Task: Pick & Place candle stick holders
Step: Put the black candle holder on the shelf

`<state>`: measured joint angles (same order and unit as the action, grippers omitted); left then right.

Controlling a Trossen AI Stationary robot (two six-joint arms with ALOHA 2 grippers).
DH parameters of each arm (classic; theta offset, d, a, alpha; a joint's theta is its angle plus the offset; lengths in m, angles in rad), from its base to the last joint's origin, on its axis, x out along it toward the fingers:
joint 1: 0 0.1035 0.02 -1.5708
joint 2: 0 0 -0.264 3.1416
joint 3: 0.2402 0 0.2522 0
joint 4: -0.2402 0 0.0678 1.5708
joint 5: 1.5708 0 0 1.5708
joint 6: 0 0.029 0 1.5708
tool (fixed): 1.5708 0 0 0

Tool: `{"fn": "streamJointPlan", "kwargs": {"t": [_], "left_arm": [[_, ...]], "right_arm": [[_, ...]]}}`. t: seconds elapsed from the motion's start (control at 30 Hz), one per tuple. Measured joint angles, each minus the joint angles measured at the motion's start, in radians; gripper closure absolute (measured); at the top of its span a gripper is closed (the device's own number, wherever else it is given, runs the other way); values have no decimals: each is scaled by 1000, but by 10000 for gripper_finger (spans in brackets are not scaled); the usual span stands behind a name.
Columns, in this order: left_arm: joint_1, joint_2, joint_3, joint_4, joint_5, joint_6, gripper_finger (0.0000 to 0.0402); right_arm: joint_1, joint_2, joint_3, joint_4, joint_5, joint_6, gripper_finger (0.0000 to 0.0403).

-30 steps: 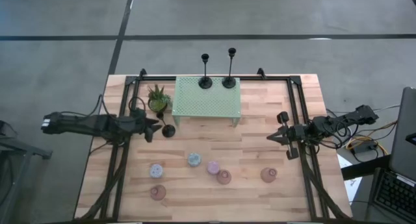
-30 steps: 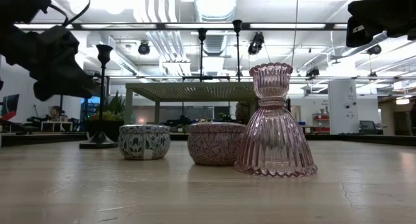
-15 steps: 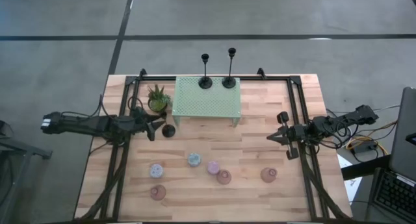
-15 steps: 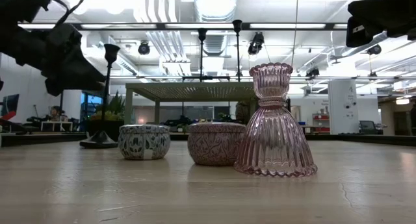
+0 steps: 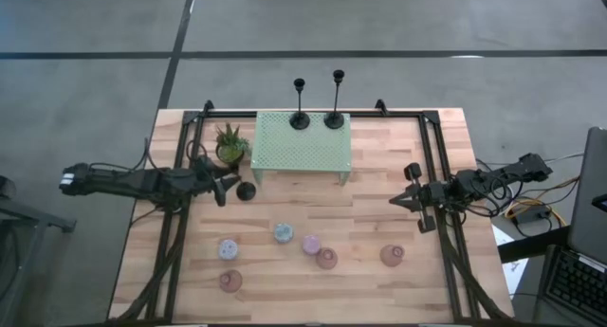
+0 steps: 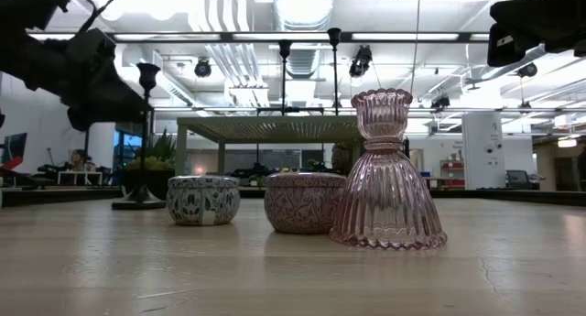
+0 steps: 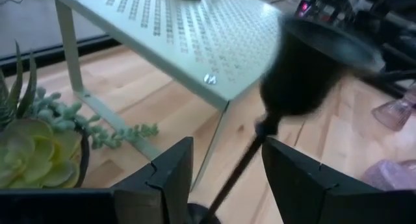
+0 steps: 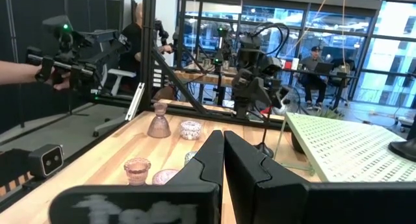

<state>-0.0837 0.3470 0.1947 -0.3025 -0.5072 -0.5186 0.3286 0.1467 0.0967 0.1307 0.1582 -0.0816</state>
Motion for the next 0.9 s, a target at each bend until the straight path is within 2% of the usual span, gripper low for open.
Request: {"fn": "streamJointPlan", "kwargs": {"t": [0.23, 0.5, 0.67, 0.9], "left_arm": [[0, 0, -1, -3, -4, -18, 238], [0, 10, -2, 53, -9, -8, 339], [-1, 10, -3, 71, -9, 12, 385], [0, 10, 6, 83, 2, 12, 384]], "right_arm": [[0, 0, 0, 0, 0, 2, 394], [0, 0, 0, 0, 0, 0, 394], [0, 0, 0, 0, 0, 2, 394], [0, 0, 0, 0, 0, 0, 394]]}}
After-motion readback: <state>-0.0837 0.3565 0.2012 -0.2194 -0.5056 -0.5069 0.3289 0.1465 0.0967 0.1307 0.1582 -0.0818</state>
